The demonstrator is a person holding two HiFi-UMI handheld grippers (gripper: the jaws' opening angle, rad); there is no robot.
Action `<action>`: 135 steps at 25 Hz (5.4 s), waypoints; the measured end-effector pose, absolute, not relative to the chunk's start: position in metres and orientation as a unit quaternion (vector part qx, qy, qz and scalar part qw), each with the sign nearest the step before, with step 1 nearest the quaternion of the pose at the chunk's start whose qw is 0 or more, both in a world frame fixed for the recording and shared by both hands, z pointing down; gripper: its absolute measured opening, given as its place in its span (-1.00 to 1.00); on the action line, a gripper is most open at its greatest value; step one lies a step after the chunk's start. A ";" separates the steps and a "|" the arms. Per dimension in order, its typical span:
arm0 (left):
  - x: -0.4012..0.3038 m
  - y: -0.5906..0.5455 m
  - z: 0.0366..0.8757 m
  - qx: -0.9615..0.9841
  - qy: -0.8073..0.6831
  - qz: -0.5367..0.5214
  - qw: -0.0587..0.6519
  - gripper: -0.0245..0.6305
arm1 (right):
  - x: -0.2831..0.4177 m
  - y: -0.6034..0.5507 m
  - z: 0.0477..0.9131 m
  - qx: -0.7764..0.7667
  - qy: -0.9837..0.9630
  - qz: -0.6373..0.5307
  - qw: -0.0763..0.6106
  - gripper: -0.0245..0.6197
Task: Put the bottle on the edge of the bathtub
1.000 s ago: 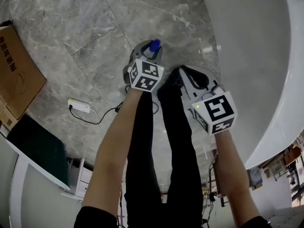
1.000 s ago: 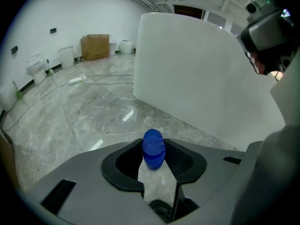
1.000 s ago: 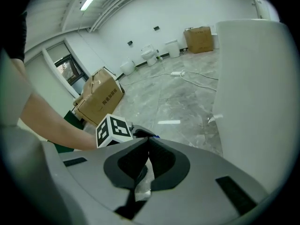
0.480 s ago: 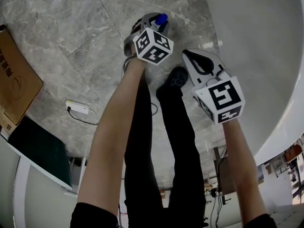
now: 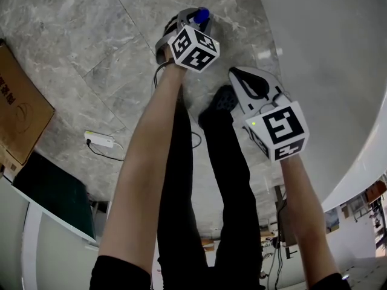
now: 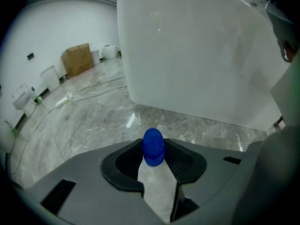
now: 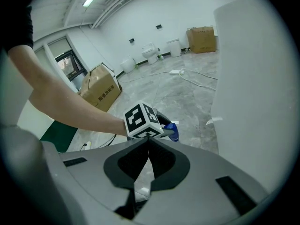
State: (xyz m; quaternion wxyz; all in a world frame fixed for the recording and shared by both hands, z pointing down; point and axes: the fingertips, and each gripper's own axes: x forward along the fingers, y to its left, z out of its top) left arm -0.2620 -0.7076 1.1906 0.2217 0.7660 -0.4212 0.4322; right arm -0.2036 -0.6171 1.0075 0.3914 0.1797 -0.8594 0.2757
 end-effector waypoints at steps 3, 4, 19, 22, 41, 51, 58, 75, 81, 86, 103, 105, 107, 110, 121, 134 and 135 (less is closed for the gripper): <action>-0.262 -0.704 1.198 0.766 -0.411 0.444 0.217 -0.48 | -0.205 -0.619 1.010 0.185 -0.858 0.280 0.390 -0.89; -0.262 -0.703 1.199 0.766 -0.410 0.445 0.215 -0.48 | -0.205 -0.619 1.009 0.187 -0.857 0.282 0.388 -0.89; -0.256 -0.688 1.200 0.775 -0.390 0.451 0.210 -0.40 | -0.204 -0.615 1.007 0.198 -0.852 0.293 0.385 -0.89; -0.258 -0.686 1.201 0.774 -0.389 0.455 0.207 -0.40 | -0.205 -0.615 1.006 0.198 -0.852 0.294 0.384 -0.89; -0.266 -0.686 1.166 0.776 -0.390 0.452 0.203 -0.41 | -0.205 -0.619 0.980 0.206 -0.856 0.286 0.378 -0.89; -0.283 -0.689 1.011 0.776 -0.435 0.412 0.198 -0.53 | -0.207 -0.619 0.857 0.210 -0.870 0.269 0.355 -0.89; -0.275 -0.676 0.900 0.771 -0.474 0.381 0.188 -0.61 | -0.183 -0.602 0.768 0.206 -0.880 0.257 0.342 -0.89; -0.221 -0.560 0.633 0.789 -0.517 0.285 0.170 -0.81 | -0.130 -0.539 0.600 0.240 -0.890 0.244 0.300 -0.89; -0.211 -0.486 0.583 0.813 -0.499 0.266 0.141 -0.87 | -0.140 -0.479 0.572 0.268 -0.895 0.236 0.267 -0.89; -0.218 -0.393 0.534 0.824 -0.498 0.247 0.114 -0.88 | -0.147 -0.401 0.537 0.280 -0.901 0.215 0.252 -0.89; -0.255 -0.105 0.393 0.837 -0.522 0.127 0.107 -0.89 | -0.164 -0.139 0.403 0.309 -0.914 0.161 0.206 -0.89; -0.256 -0.095 0.376 0.836 -0.527 0.109 0.107 -0.88 | -0.158 -0.127 0.394 0.312 -0.914 0.164 0.201 -0.89; -0.259 -0.085 0.363 0.834 -0.533 0.093 0.113 -0.89 | -0.152 -0.119 0.382 0.314 -0.915 0.162 0.195 -0.89; -0.263 -0.081 0.335 0.831 -0.538 0.082 0.113 -0.88 | -0.147 -0.118 0.354 0.320 -0.919 0.142 0.178 -0.89; -0.272 -0.105 0.273 0.829 -0.553 0.055 0.070 -0.89 | -0.135 -0.138 0.287 0.322 -0.933 0.075 0.139 -0.89; -0.284 -0.100 0.268 0.819 -0.566 0.052 0.079 -0.89 | -0.141 -0.138 0.275 0.322 -0.936 0.087 0.114 -0.89; -0.285 -0.100 0.269 0.818 -0.568 0.052 0.080 -0.89 | -0.142 -0.137 0.274 0.321 -0.936 0.087 0.113 -0.89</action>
